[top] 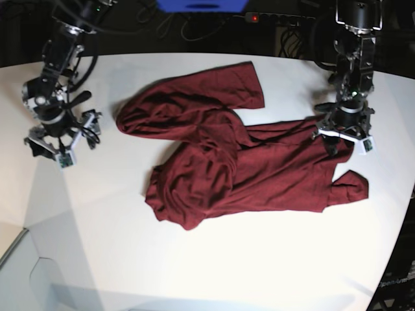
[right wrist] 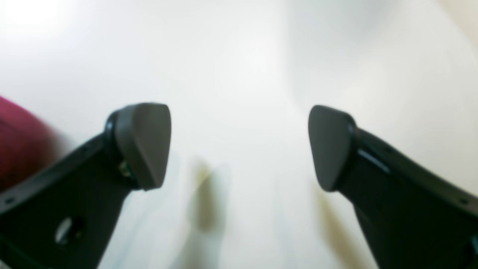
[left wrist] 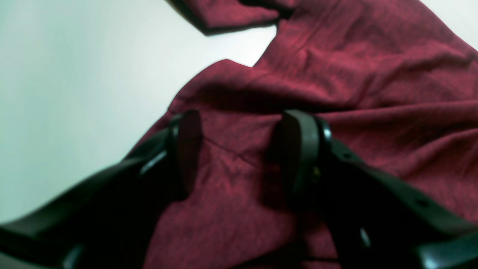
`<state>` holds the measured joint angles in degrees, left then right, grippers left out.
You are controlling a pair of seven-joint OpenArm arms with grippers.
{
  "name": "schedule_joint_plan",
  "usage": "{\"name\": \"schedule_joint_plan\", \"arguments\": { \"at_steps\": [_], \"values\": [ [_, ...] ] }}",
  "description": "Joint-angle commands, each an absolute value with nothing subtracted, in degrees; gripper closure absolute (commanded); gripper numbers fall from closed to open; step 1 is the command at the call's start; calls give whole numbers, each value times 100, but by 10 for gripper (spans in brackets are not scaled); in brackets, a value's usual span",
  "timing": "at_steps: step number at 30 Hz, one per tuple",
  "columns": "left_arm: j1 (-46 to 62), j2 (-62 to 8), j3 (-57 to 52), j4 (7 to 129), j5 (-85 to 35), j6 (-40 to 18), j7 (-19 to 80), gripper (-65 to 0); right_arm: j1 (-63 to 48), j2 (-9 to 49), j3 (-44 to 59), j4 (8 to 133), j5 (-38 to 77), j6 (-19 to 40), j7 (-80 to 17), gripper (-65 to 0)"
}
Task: Layout the t-shirt on the table in an organized manner, then fold the t-shirt properly
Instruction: 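Grasp the bunched shirt body with the right gripper and drag it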
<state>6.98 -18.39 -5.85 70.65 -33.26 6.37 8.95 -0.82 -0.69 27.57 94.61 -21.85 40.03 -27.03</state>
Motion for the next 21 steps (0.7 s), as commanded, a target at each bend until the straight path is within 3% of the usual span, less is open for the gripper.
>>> {"name": "schedule_joint_plan", "arguments": {
  "at_steps": [1,7,11,16,21],
  "values": [
    [796,-1851,-558,7002,-3424,796,1525,-337,101,-127,2668,9596,-2132,4000,-2580,-585],
    [796,-1851,-549,6993,-3407,796,1543,-337,848,-875,2325,9411,-2132,4000,-2607,-582],
    [796,-1851,-576,6967,-3389,796,1552,-337,1156,-900,1947,8963,-2123,4000,-2615,-575],
    [796,-1851,-593,6967,-3380,796,1552,-337,1262,-900,1569,8505,-1543,4000,-2615,-494],
    [796,-1851,-593,6976,-3380,796,1552,-337,1455,-900,1429,8031,-1042,4000,-2607,-355]
  ]
}}
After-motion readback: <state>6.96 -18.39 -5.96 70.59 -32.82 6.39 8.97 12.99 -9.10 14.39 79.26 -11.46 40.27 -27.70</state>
